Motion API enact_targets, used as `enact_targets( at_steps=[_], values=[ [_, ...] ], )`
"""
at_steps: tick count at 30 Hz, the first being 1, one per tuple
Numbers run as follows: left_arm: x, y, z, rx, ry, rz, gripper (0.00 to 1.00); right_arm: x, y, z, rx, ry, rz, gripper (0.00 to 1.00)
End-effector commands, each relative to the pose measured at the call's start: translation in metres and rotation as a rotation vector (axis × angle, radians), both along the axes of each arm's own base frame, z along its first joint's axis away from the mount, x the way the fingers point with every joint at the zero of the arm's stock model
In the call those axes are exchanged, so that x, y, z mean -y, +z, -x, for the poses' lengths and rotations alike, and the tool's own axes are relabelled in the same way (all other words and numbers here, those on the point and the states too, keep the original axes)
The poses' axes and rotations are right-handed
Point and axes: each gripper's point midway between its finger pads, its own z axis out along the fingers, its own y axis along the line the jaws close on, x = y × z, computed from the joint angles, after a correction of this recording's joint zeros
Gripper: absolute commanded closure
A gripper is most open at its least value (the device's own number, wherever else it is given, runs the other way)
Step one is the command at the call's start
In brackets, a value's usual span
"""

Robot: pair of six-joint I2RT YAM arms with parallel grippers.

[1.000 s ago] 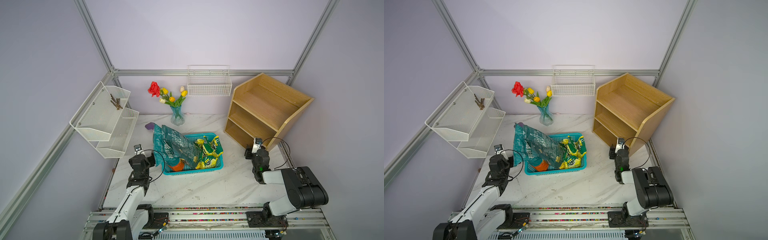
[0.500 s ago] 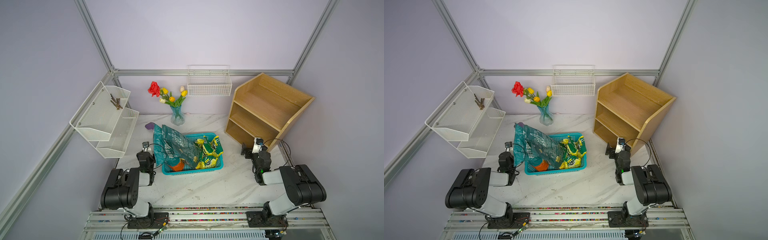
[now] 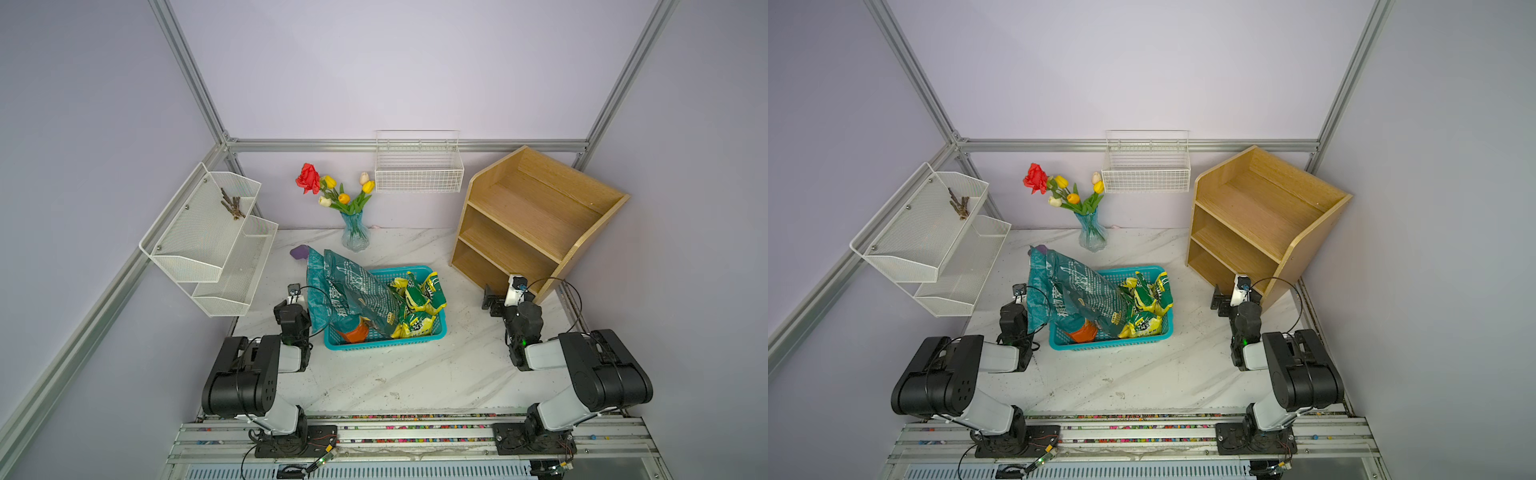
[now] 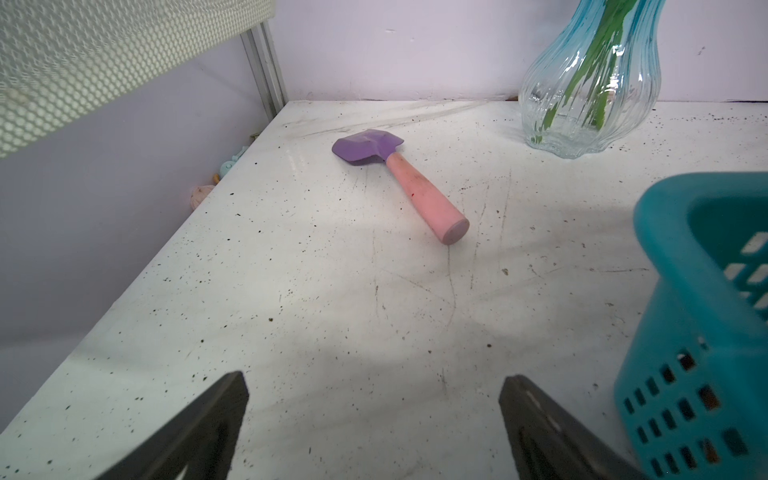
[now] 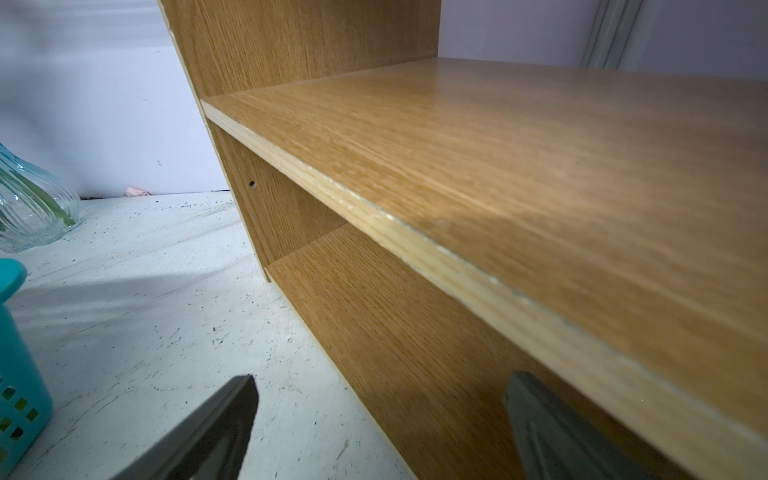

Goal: Take down the fertilizer bag from the shelf
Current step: Reset both arms

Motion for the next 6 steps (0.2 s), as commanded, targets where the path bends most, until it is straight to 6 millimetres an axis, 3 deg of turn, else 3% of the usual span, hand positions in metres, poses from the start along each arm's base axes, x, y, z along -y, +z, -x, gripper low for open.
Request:
enact_targets(
  at_steps=[1, 6],
  values=[
    [0.0188, 0.0156, -0.0117, 0.047, -0.078, -0.012, 0.00, 0.0054, 0.0014, -0.0009, 0.014, -0.020, -0.007, 0.00],
    [0.0185, 0.0153, -0.0116, 0.046, -0.075, -0.013, 0.00, 0.0058, 0.0026, 0.0008, 0.019, -0.021, -0.004, 0.00]
  ],
)
